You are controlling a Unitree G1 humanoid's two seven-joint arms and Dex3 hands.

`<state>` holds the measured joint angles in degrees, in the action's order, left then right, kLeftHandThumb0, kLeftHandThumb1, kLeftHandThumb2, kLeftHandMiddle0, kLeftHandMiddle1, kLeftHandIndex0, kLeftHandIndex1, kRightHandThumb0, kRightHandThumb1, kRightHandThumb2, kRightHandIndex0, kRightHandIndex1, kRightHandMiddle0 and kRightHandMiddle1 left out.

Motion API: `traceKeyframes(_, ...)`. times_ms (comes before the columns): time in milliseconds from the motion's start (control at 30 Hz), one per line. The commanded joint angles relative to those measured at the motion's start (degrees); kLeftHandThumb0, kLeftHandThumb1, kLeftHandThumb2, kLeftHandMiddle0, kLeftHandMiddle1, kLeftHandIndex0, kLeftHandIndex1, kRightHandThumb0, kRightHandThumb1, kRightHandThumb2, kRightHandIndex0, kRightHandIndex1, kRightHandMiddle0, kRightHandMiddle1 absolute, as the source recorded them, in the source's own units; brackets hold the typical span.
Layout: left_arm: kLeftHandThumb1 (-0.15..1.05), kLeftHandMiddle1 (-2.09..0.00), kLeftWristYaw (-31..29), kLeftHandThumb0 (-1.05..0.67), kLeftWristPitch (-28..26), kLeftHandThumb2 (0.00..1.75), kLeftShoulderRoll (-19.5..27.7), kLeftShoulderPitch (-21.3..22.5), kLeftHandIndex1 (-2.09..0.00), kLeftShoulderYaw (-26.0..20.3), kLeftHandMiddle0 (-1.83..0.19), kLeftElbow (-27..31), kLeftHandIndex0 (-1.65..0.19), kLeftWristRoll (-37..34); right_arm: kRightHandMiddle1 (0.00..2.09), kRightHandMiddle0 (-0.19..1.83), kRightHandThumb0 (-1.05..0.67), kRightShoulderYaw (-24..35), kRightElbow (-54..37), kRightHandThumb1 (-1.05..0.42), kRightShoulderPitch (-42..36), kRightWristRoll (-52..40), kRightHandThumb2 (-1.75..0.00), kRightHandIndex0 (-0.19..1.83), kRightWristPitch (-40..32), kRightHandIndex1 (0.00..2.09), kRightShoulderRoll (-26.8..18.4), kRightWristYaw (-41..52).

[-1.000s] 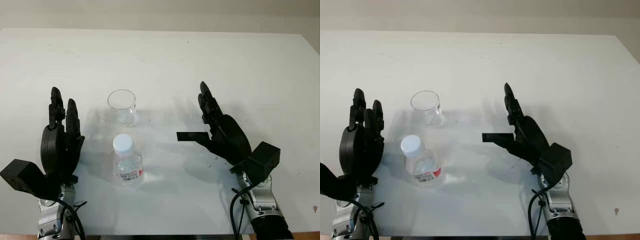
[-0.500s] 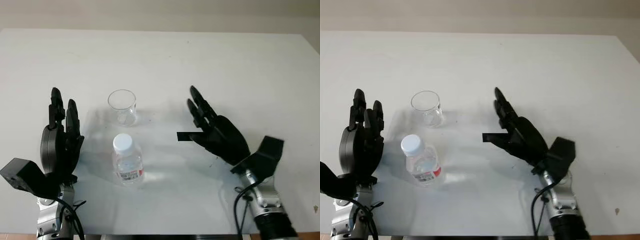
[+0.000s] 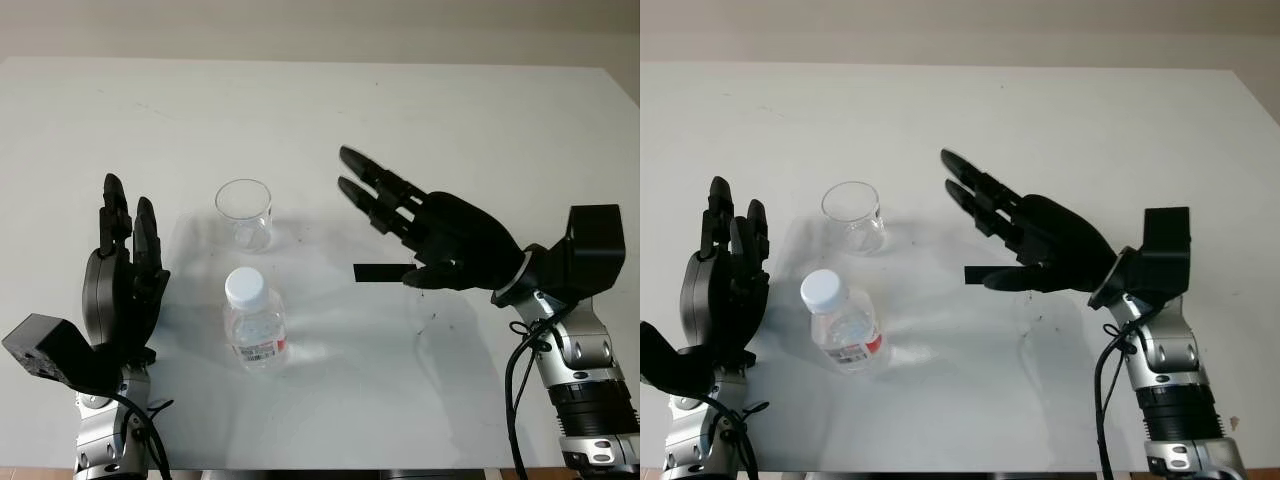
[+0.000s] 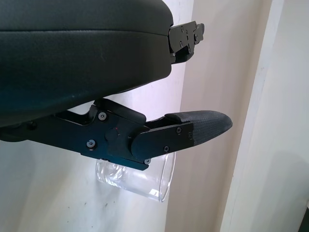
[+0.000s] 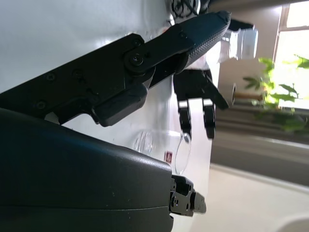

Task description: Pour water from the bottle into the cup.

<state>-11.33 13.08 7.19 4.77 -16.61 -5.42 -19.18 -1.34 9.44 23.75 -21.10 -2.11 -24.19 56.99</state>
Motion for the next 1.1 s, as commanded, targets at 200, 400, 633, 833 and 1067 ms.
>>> traceKeyframes(200, 1.05, -0.06, 0.1, -0.65, -0.2, 0.59, -0.2, 0.2, -0.03, 0.1, 0.12, -0.1, 0.18, 0.0, 0.11, 0.05, -0.81, -4.6, 3.0, -0.82, 3.8, 1.1, -0.04, 0.04, -4.5, 0.12, 0.9, 4.4)
traceKeyframes(400, 1.05, -0.06, 0.2, -0.64, -0.6, 0.59, -0.4, 0.2, -0.04, 0.0, 0.11, 0.4, 0.18, -0.6, 0.14, 0.10, -0.86, -7.5, 7.1, -0.79, 5.9, 2.4, -0.05, 0.08, -3.7, 0.13, 3.9, 6.6)
traceKeyframes(633, 1.05, -0.05, 1.0, -0.66, -0.7, 0.57, -0.2, 0.2, -0.04, 0.0, 0.11, 0.4, 0.18, 0.0, 0.17, 0.12, -0.87, -8.6, 13.3, -0.78, 9.1, 3.1, -0.05, 0.16, -3.4, 0.17, 6.4, 10.3)
traceKeyframes(833, 1.05, -0.06, 1.0, -0.64, -0.5, 0.58, -0.3, 0.2, -0.04, 0.1, 0.11, 0.3, 0.18, 0.0, 0.22, 0.16, -0.87, -9.8, 14.0, -0.75, 10.4, 4.6, -0.04, 0.22, -5.9, 0.21, 7.1, 10.4)
traceKeyframes(1067, 1.05, -0.06, 1.0, -0.64, -0.3, 0.58, -0.7, 0.0, -0.04, 0.1, 0.11, 0.4, 0.18, -0.2, 0.27, 0.18, -0.84, -11.2, 13.1, -0.73, 10.6, 5.5, -0.05, 0.24, -7.3, 0.23, 8.9, 10.1)
